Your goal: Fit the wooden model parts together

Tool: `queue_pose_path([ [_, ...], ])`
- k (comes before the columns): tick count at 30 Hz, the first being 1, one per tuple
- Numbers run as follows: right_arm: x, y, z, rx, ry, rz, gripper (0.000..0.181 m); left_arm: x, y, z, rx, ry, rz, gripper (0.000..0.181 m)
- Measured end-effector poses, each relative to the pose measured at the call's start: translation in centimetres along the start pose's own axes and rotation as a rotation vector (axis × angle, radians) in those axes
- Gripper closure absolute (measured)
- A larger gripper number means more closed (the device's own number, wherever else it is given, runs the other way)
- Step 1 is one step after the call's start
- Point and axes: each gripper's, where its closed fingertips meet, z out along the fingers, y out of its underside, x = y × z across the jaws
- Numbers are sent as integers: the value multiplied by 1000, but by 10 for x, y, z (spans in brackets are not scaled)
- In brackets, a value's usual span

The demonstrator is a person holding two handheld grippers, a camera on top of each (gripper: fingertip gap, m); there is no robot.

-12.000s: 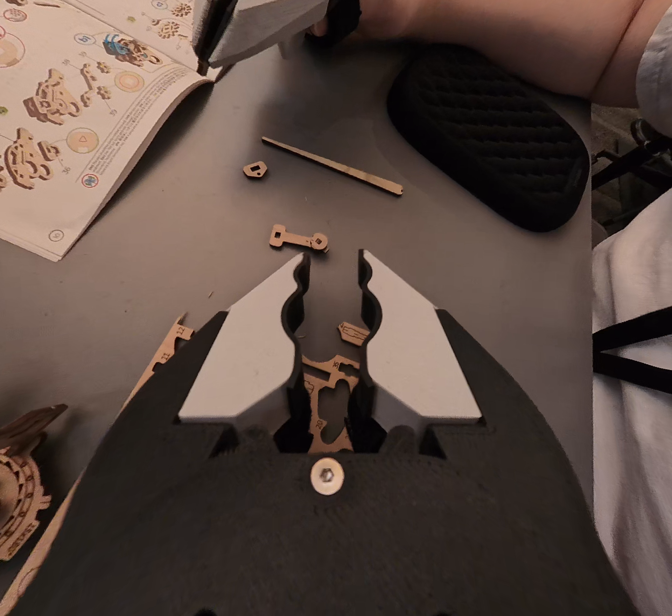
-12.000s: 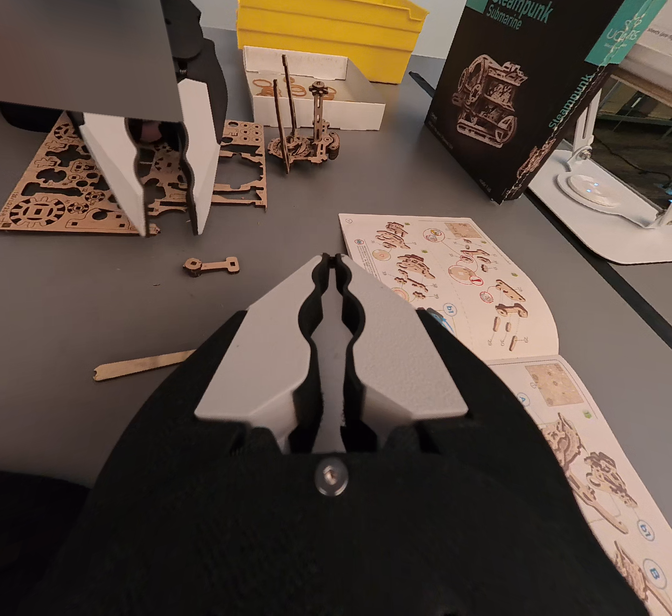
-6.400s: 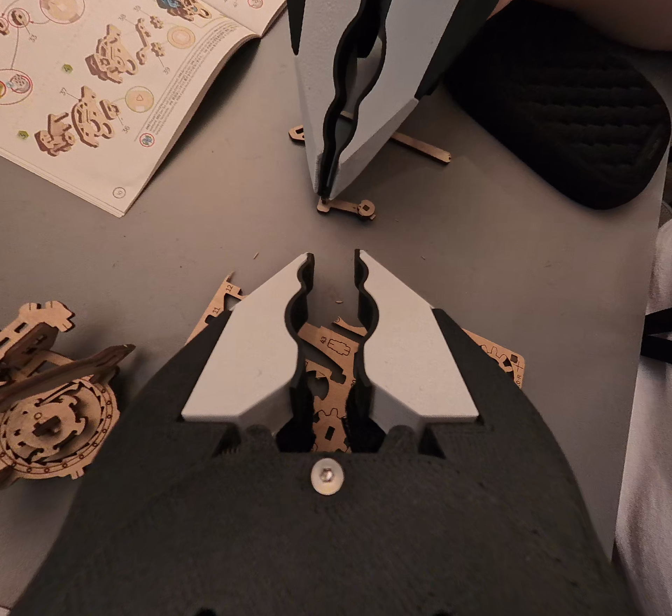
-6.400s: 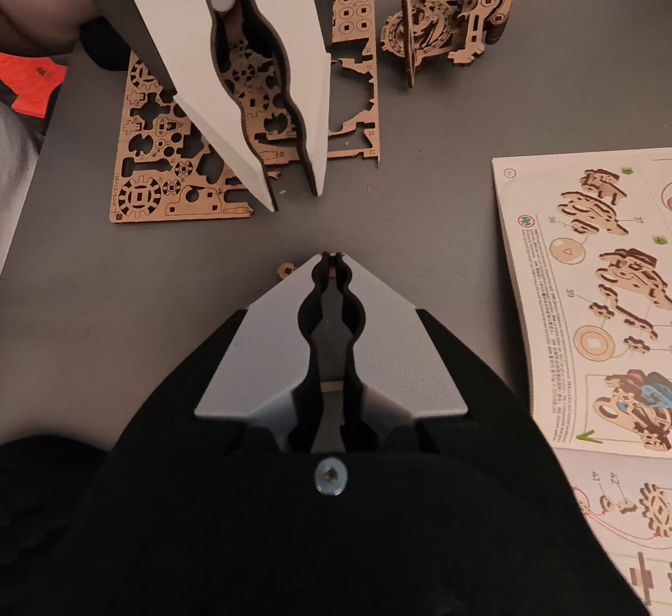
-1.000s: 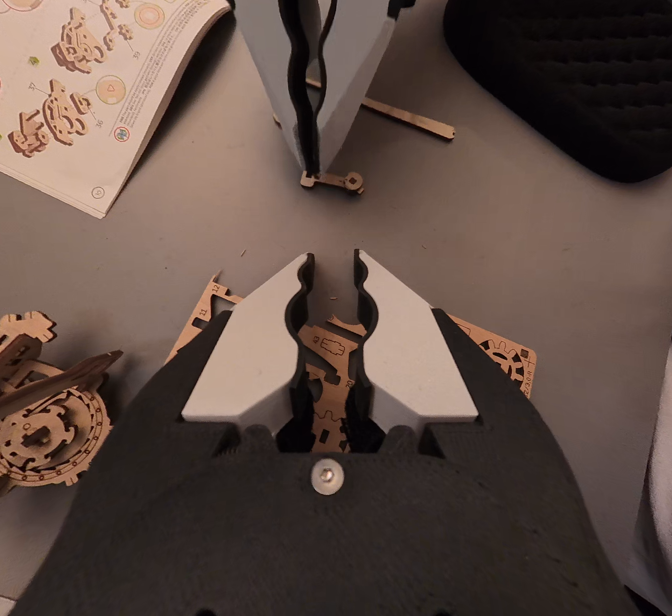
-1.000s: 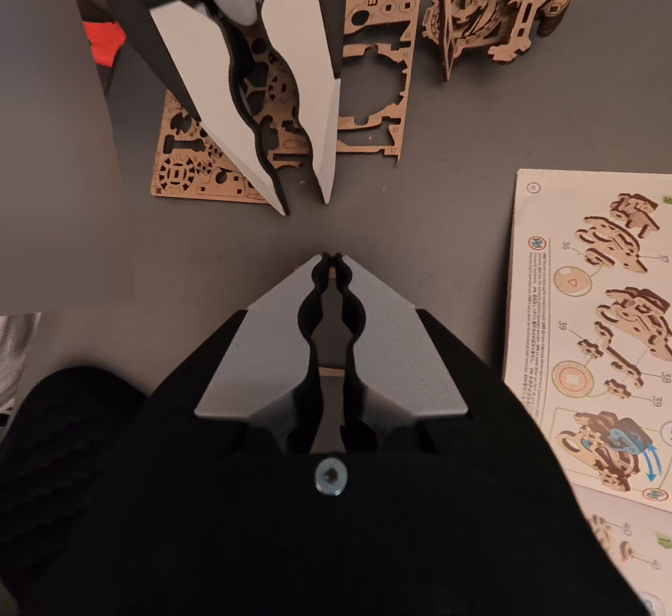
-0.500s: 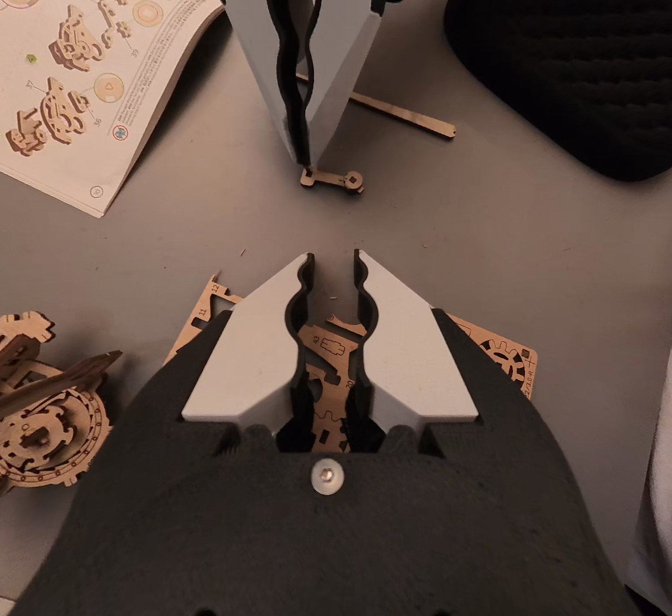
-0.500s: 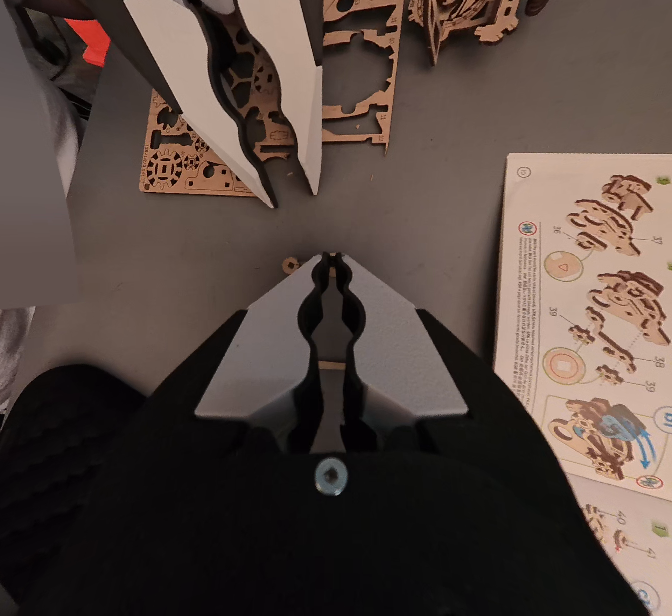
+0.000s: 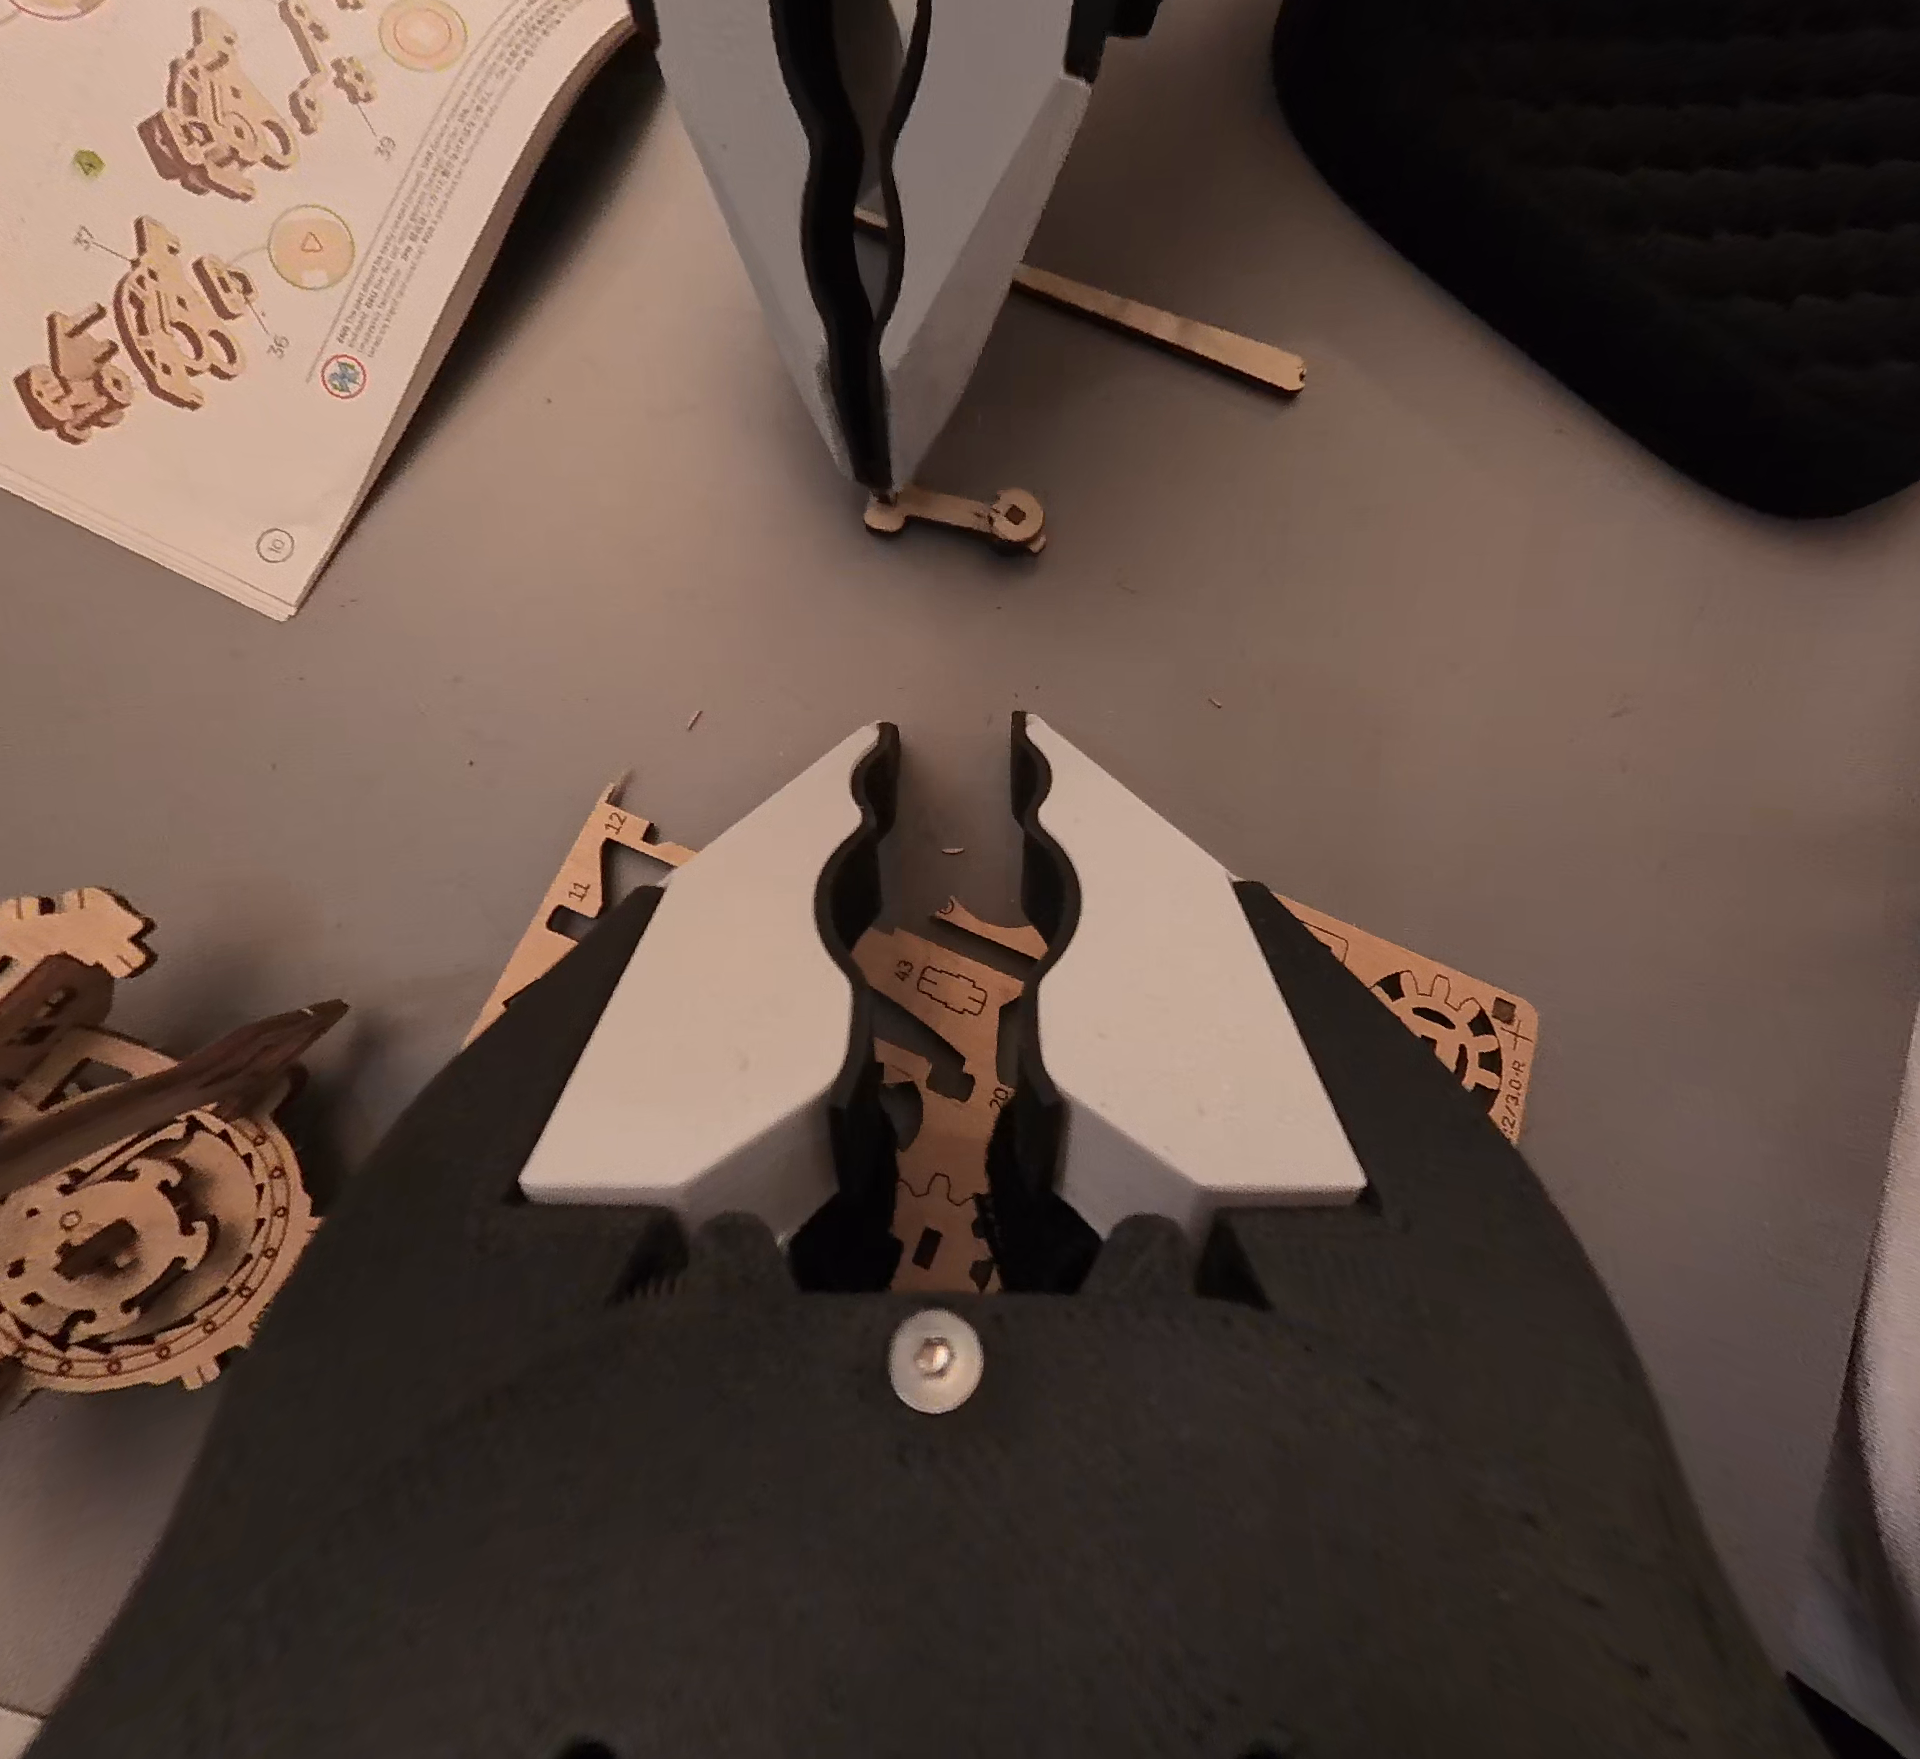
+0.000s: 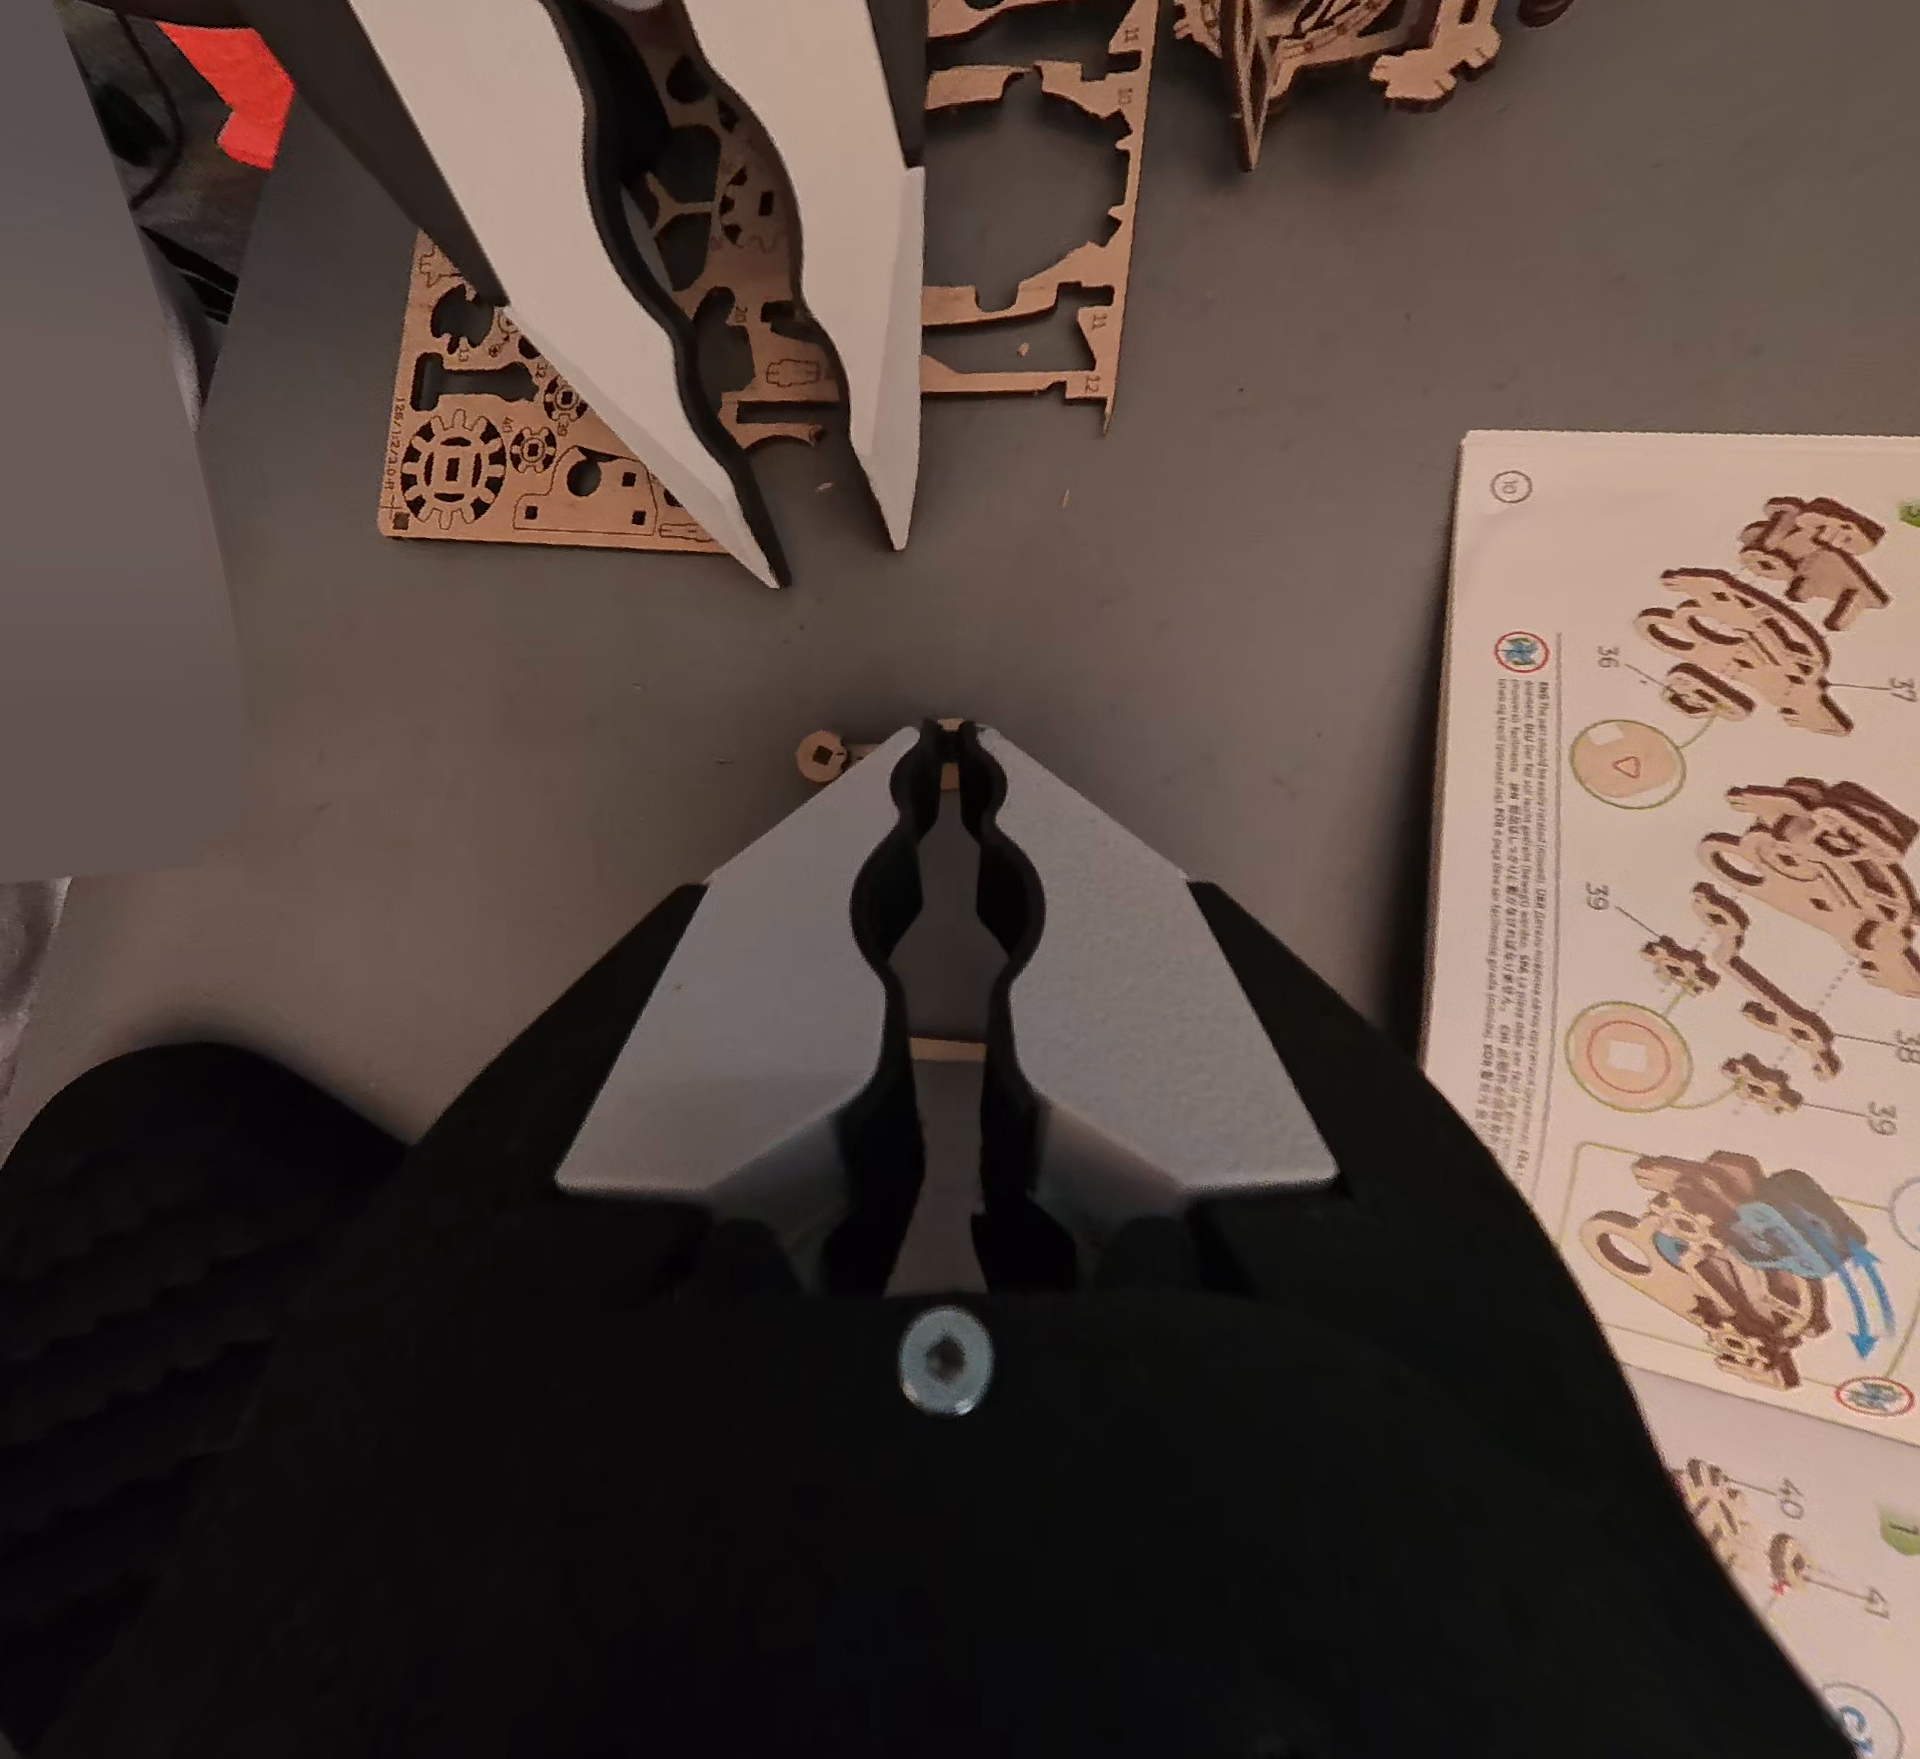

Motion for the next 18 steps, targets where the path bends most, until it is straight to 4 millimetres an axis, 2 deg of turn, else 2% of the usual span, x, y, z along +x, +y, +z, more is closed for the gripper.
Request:
queue_pose_path([
  [10, -1, 1, 0, -19, 99, -190, 179, 1, 0, 0, 0, 4, -1, 162],
  [18, -1, 4, 0, -143, 139, -186, 179, 2, 0, 2, -2, 7, 2, 162],
])
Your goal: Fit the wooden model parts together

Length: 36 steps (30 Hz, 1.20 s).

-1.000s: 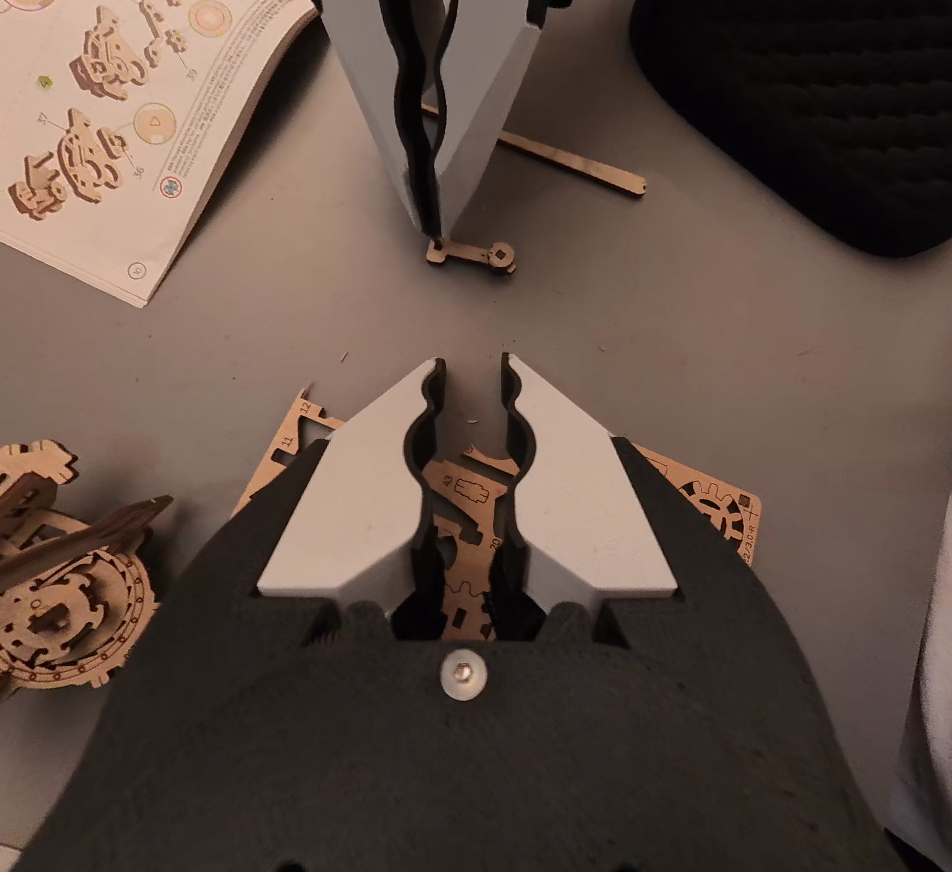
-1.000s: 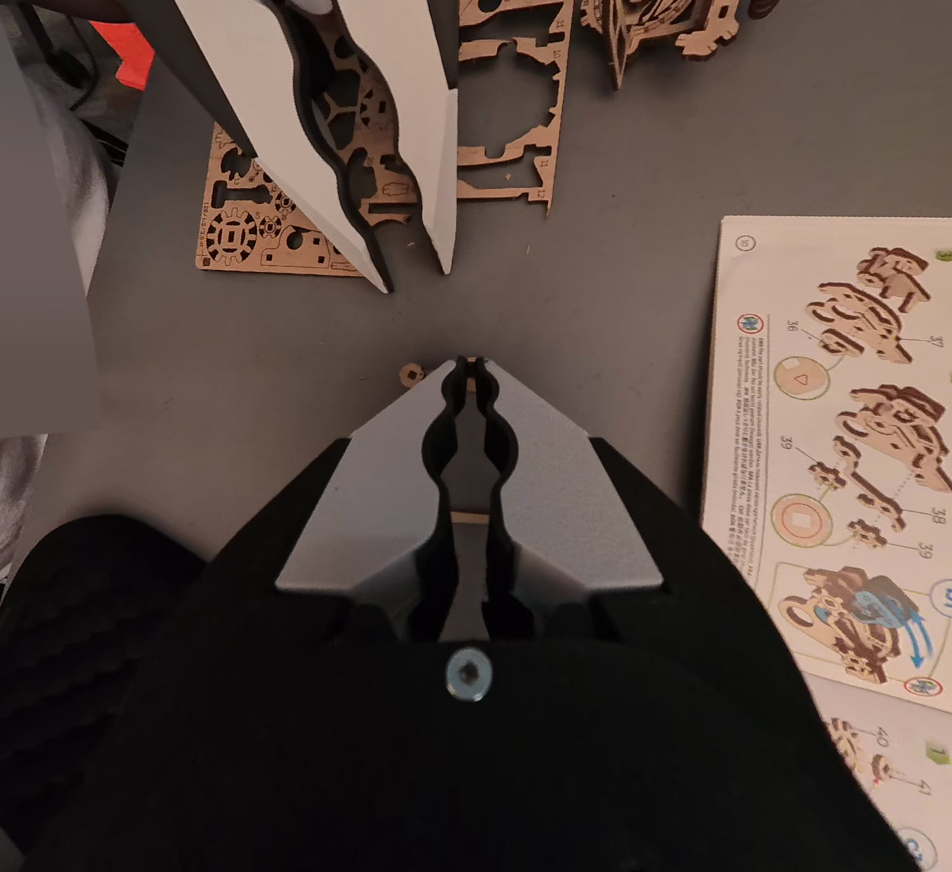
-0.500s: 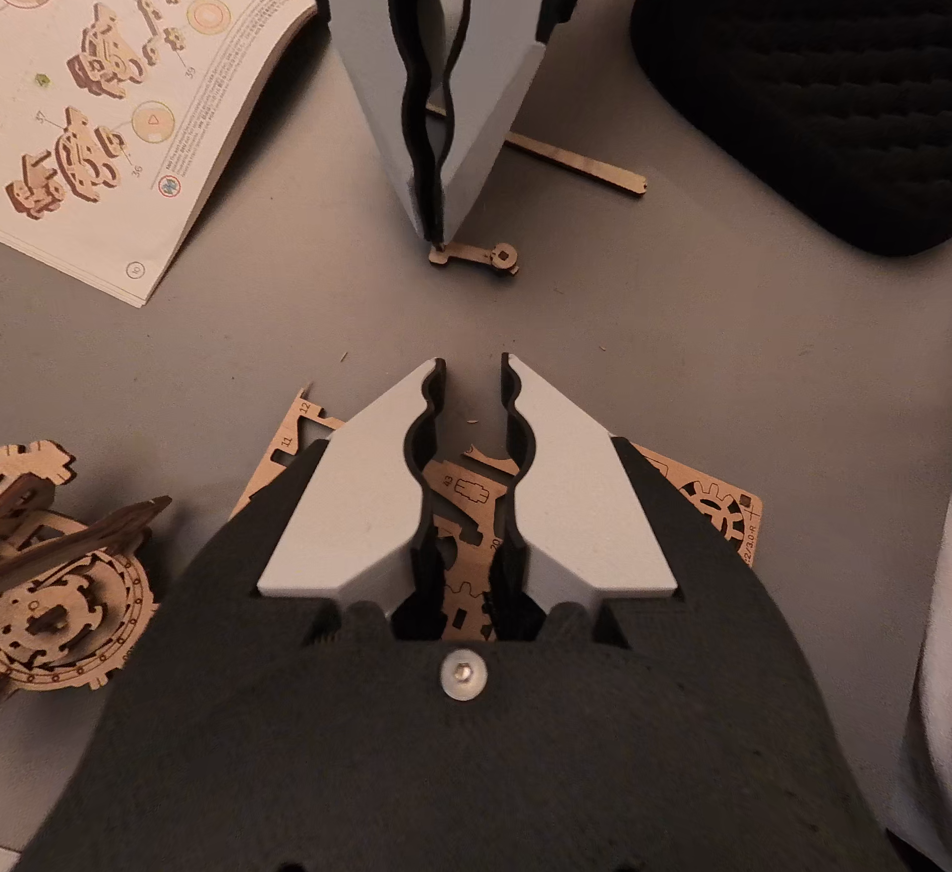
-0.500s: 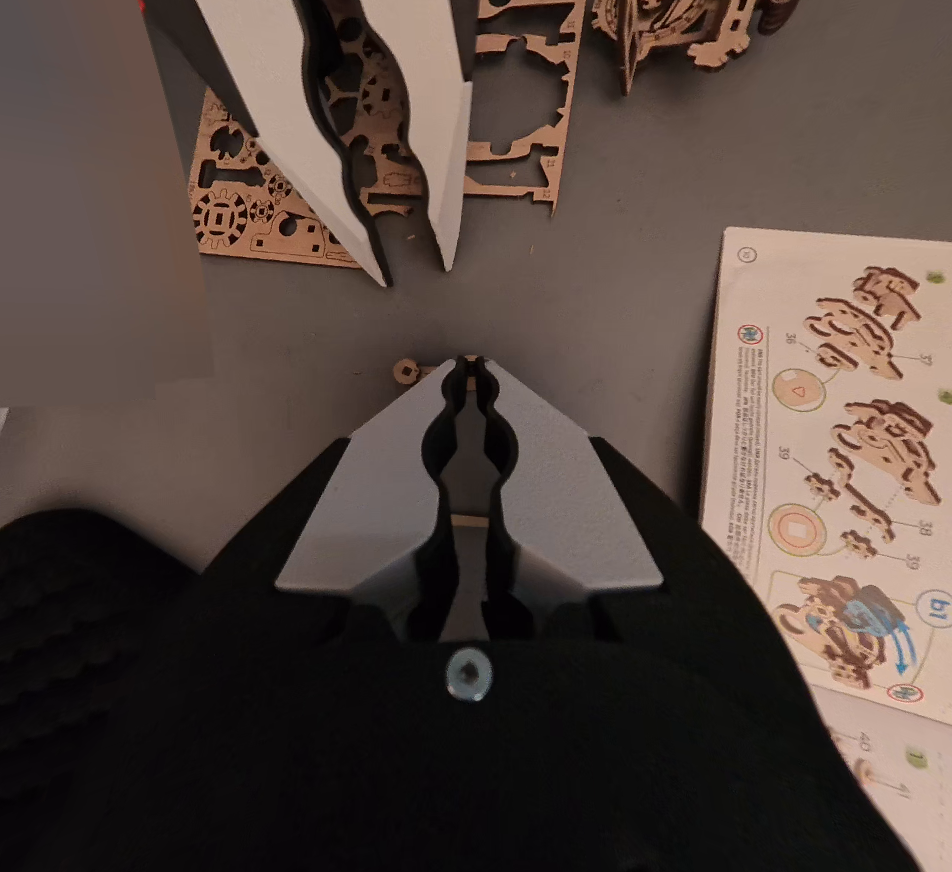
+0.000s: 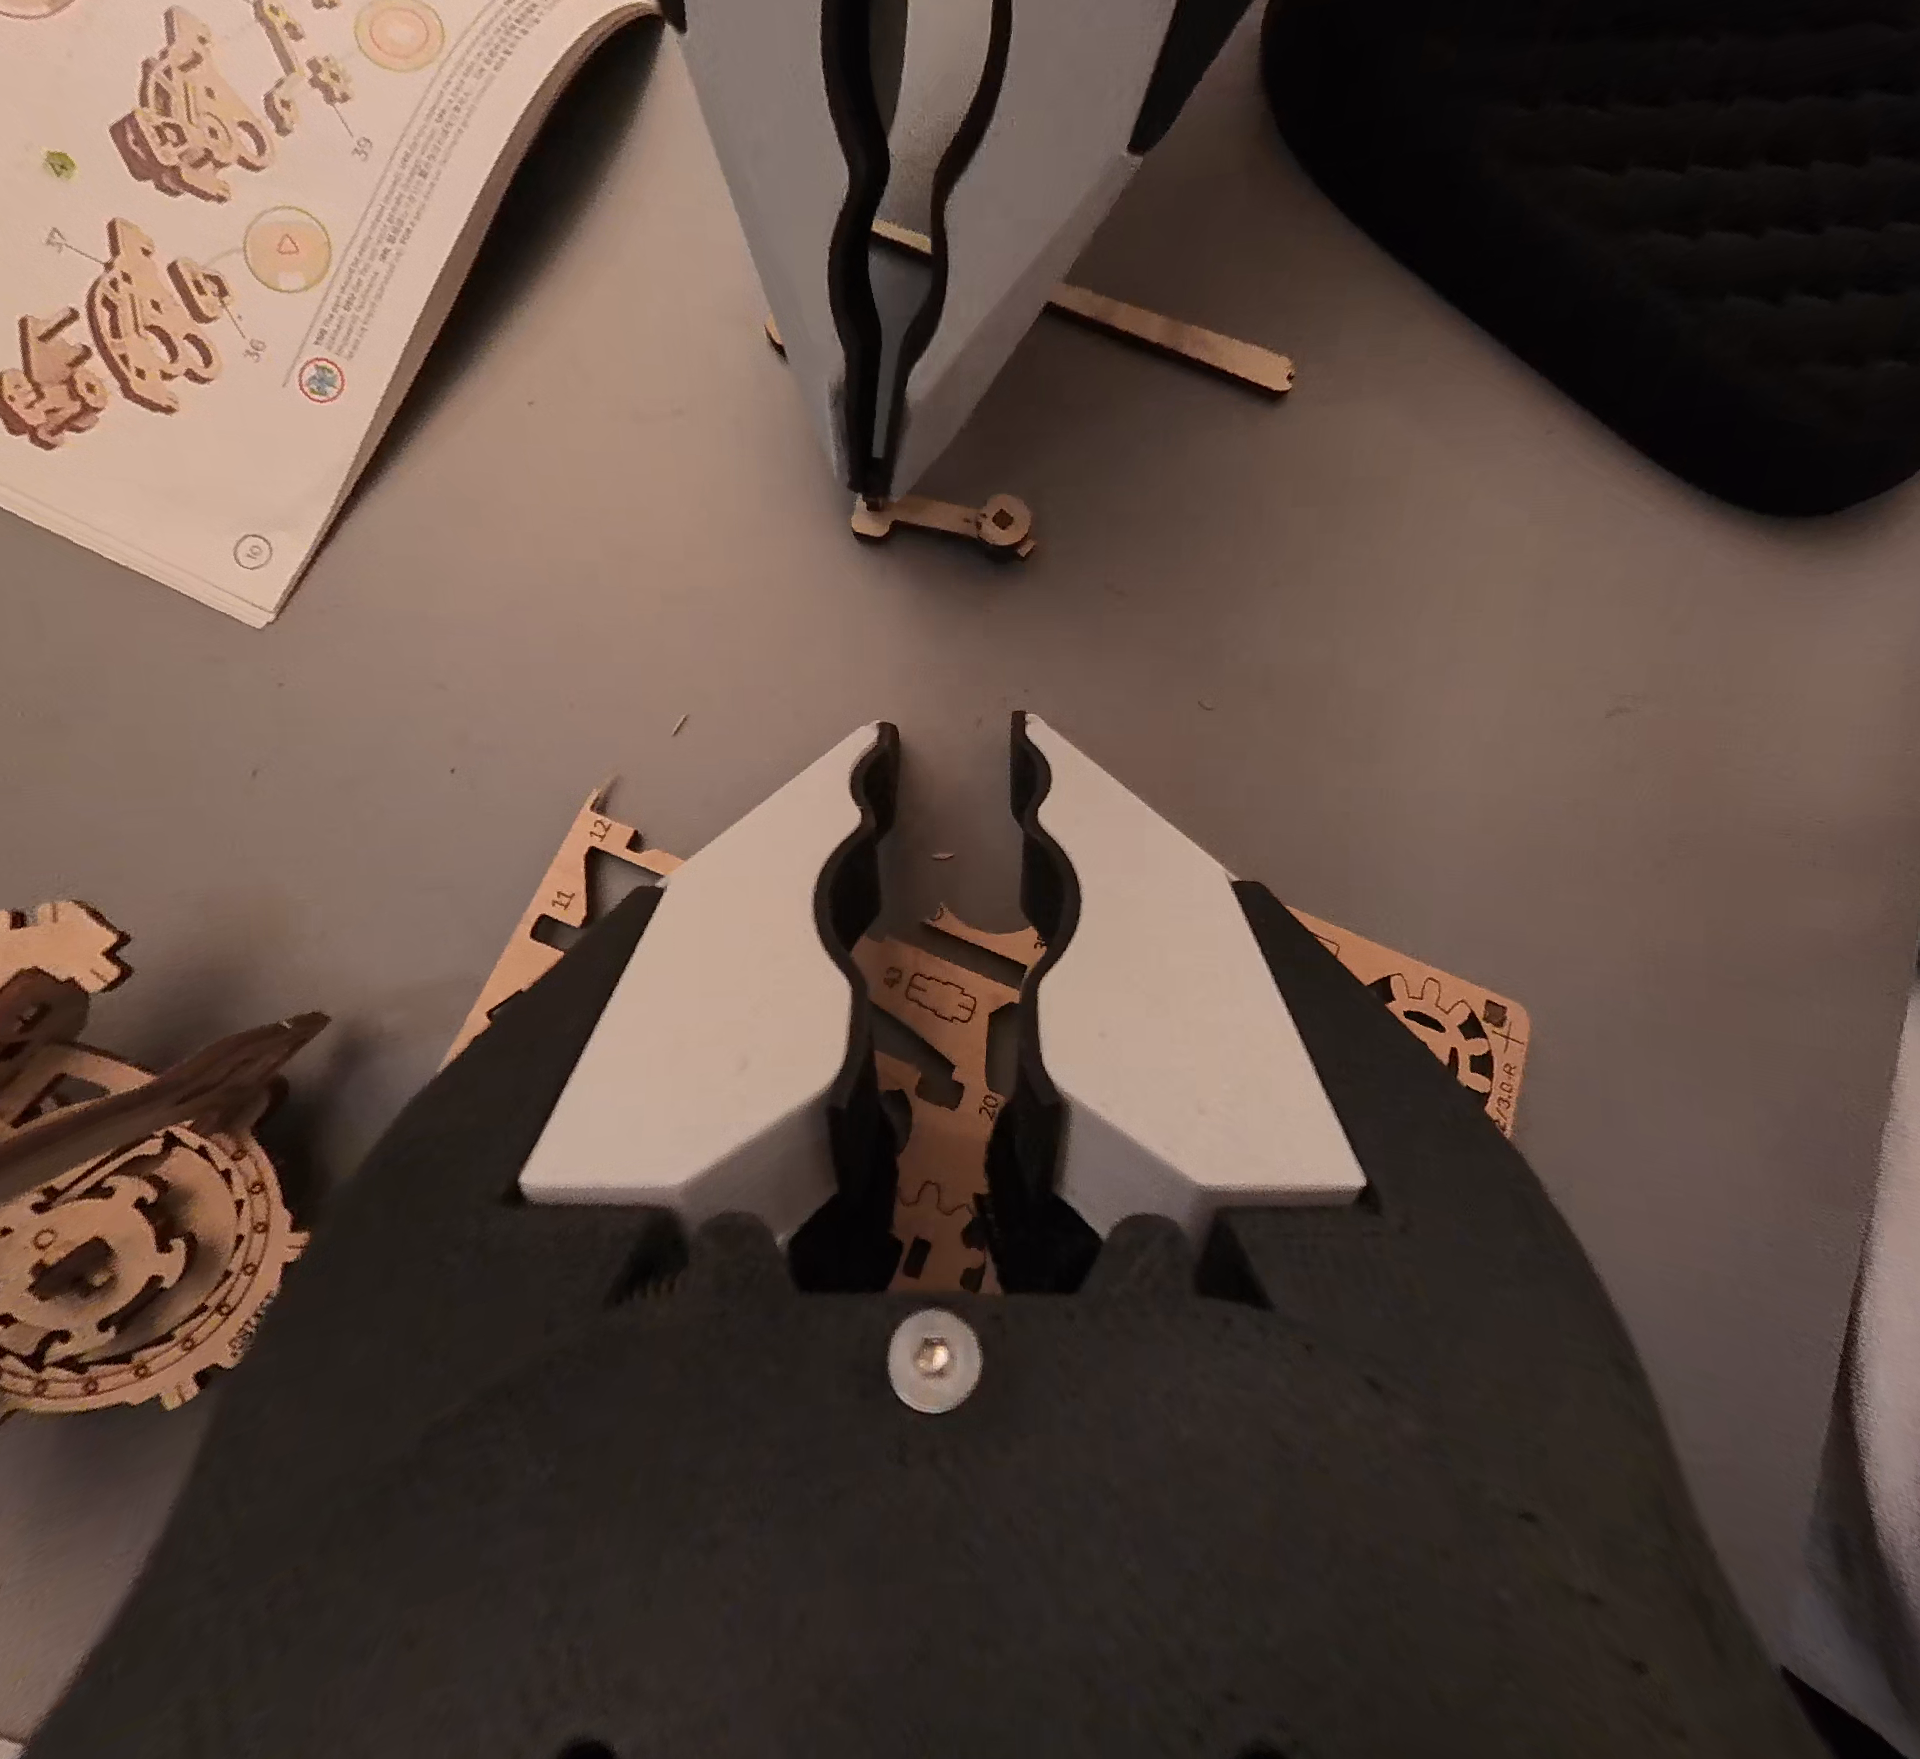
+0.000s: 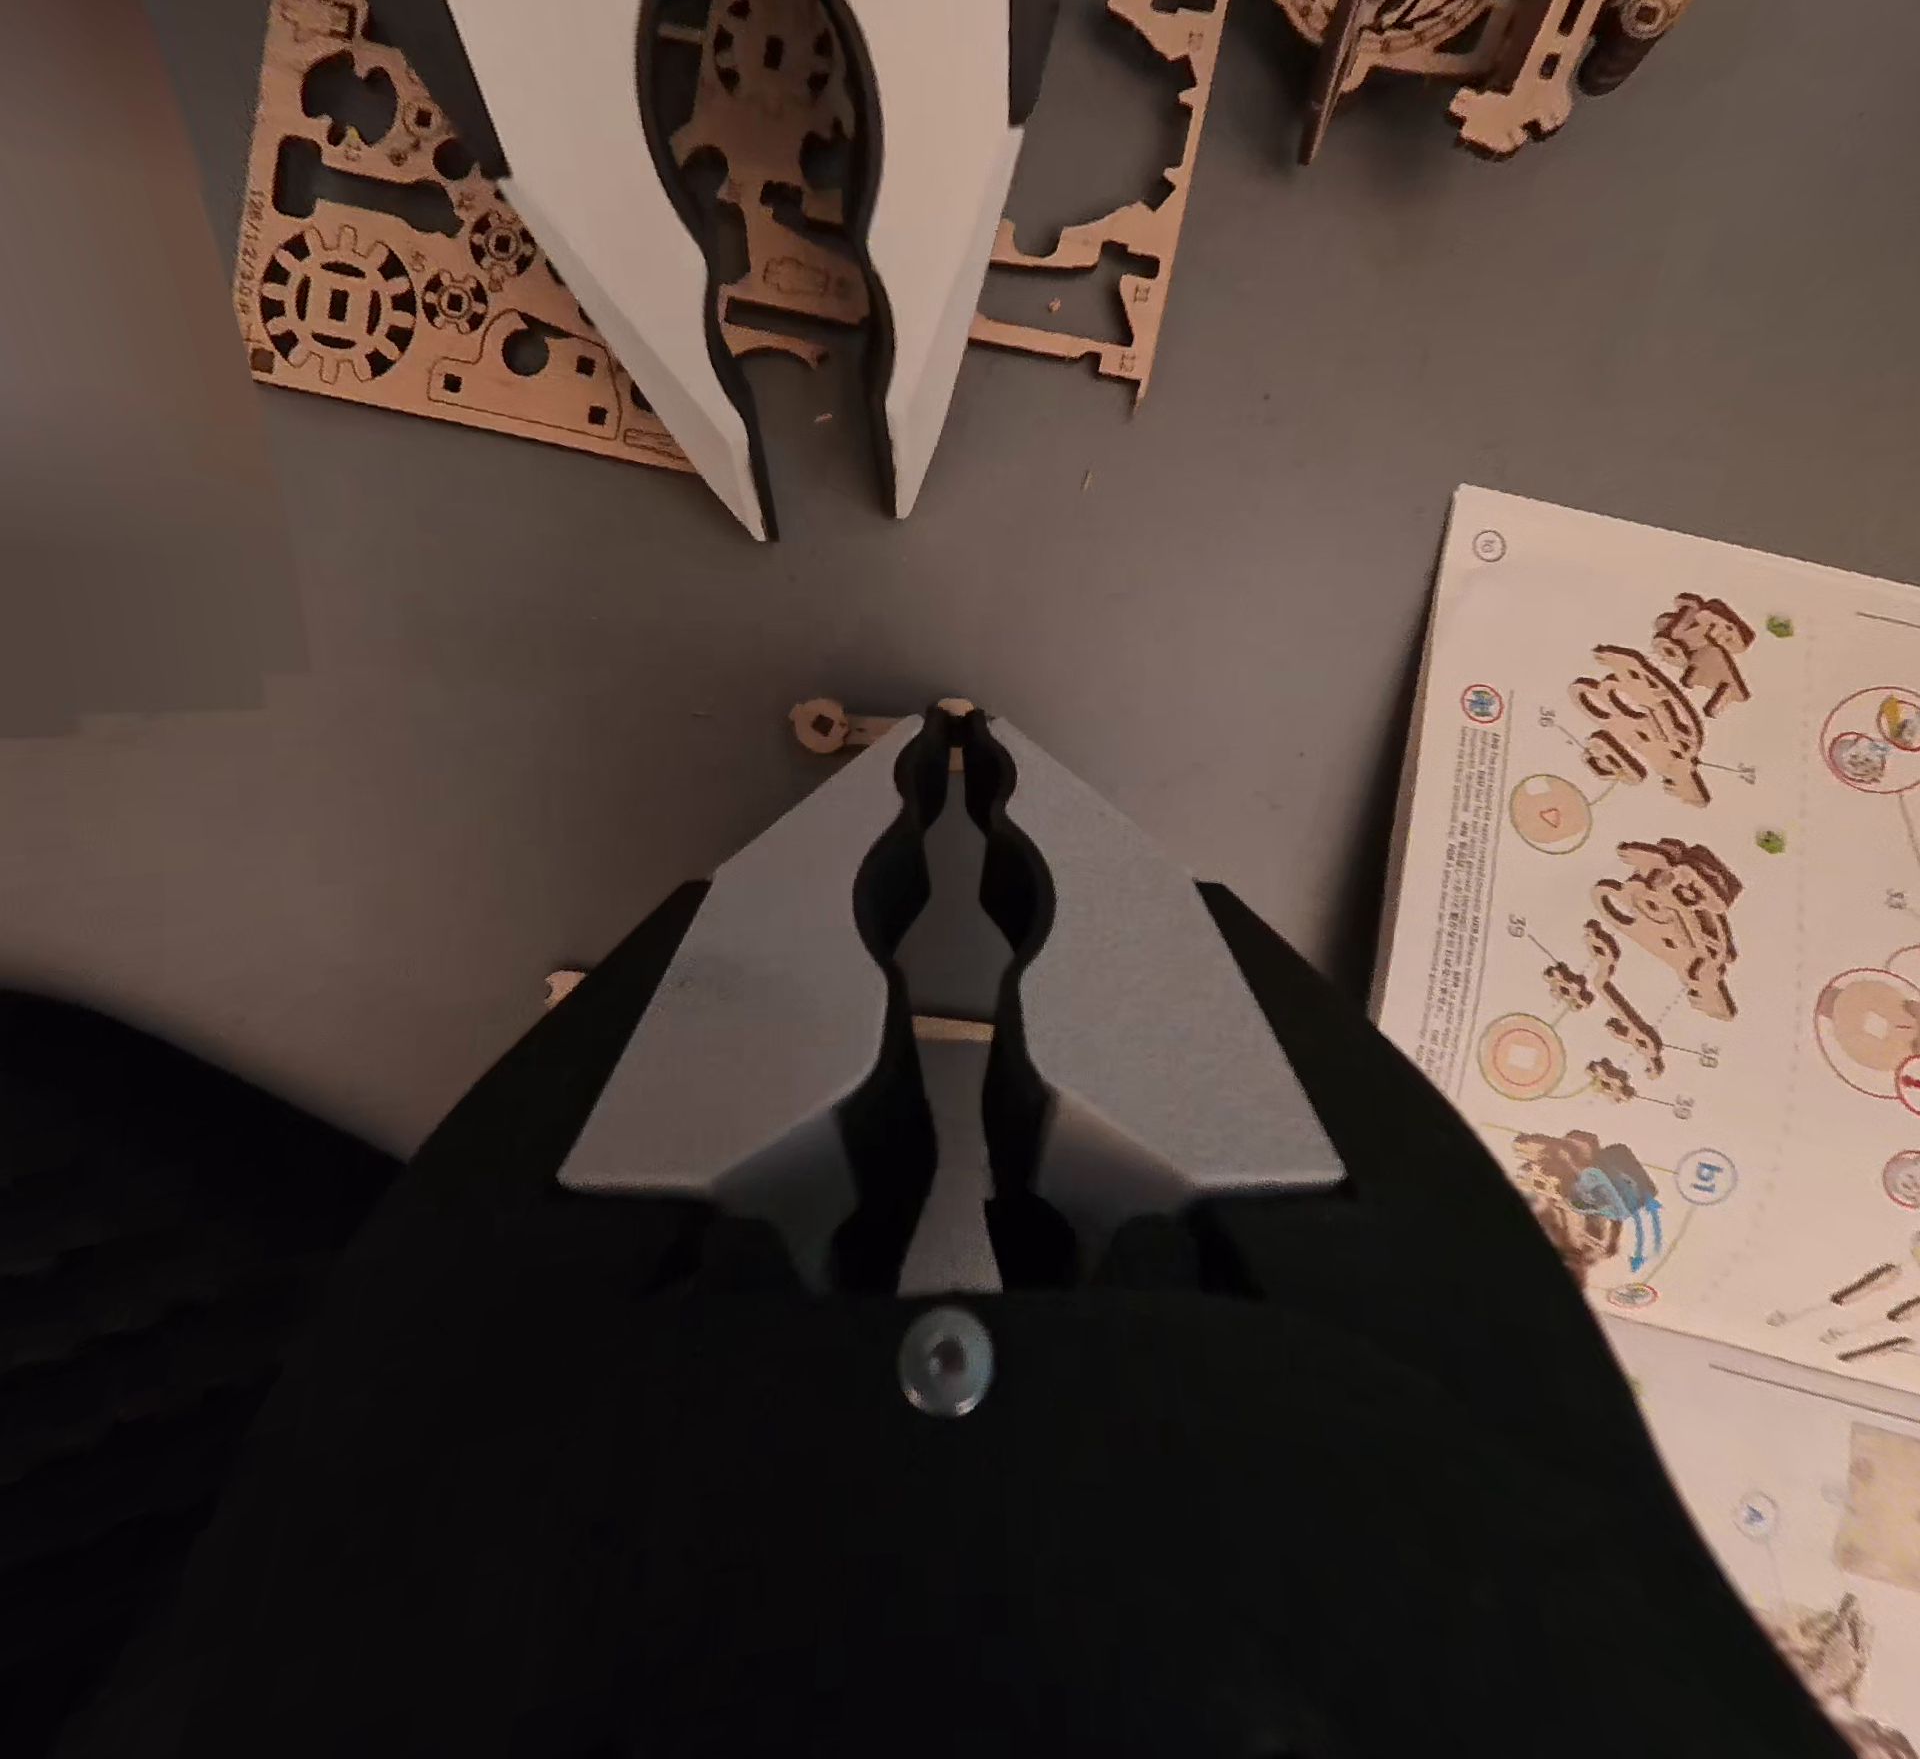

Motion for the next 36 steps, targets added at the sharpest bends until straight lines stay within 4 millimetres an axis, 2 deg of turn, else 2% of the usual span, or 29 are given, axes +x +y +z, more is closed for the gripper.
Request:
queue_pose_path([
  [11, 0, 1, 1, -159, -4, 12, 179, 2, -1, 1, 1, 7, 3, 162],
  [16, -1, 1, 2, -304, -22, -37, 179, 0, -2, -1, 9, -3, 1, 162],
  [22, -1, 1, 2, -149, -63, 43, 179, 0, -6, -6, 38, -3, -4, 162],
  [28, -1, -1, 2, -11, -42, 40, 179, 2, -6, -5, 35, 5, 1, 162],
  [32, 1, -1, -4, 13, -46, 77, 176, 1, -7, -6, 41, 3, -5, 162],
  [36, 5, -7, -16, -27, 7, 0, 172, 1, -7, -6, 40, 4, -10, 162],
])
